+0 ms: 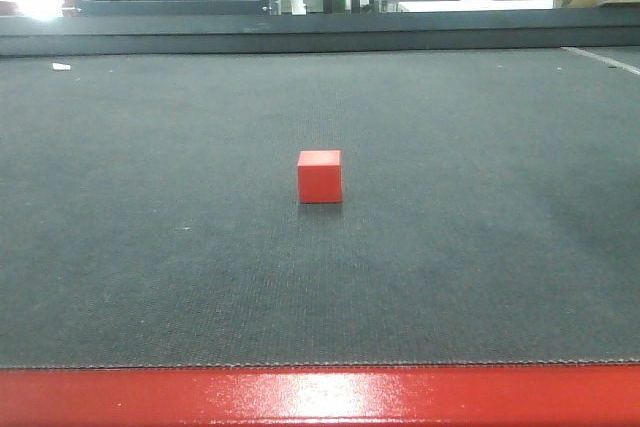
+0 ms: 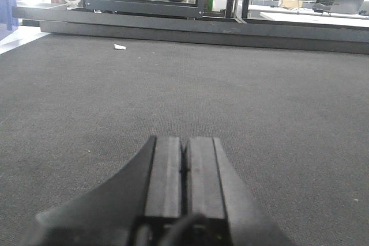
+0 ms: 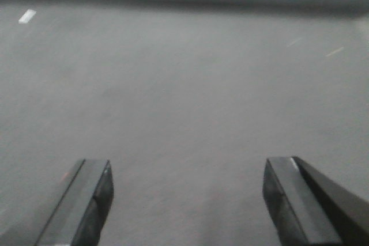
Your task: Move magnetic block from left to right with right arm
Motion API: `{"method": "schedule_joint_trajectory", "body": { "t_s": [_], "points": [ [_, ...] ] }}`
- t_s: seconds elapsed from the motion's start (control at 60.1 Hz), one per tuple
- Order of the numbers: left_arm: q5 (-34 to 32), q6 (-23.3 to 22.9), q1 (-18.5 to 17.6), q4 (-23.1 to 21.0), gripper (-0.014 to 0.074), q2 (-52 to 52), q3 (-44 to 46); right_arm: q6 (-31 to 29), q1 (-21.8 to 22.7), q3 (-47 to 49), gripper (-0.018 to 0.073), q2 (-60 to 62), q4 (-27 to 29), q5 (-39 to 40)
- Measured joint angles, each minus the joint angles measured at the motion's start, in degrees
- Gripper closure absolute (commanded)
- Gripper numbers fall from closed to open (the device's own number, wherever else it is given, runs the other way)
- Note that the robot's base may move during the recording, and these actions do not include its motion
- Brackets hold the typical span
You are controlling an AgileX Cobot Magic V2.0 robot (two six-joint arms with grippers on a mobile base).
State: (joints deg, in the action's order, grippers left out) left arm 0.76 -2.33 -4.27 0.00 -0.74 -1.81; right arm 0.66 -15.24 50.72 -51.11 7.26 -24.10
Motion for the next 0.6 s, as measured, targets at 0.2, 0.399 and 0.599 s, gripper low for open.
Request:
{"method": "schedule_joint_trajectory", "body": {
  "t_s": [0.2, 0.399, 0.599],
  "points": [
    [0.0, 0.0, 0.0, 0.0, 0.0712, 0.0, 0.0, 10.4, -11.4, 12.7, -0.0074, -15.8, -2.2, -9.8],
    [0.0, 0.0, 0.0, 0.0, 0.0712, 0.0, 0.0, 25.6, -20.2, 23.9, -0.0074, -29.8, -10.9, -18.3],
    [0.0, 0.0, 0.0, 0.0, 0.0712, 0.0, 0.0, 38.4, -26.0, 34.4, -0.0074, -41.7, -19.3, -27.3]
  ]
}}
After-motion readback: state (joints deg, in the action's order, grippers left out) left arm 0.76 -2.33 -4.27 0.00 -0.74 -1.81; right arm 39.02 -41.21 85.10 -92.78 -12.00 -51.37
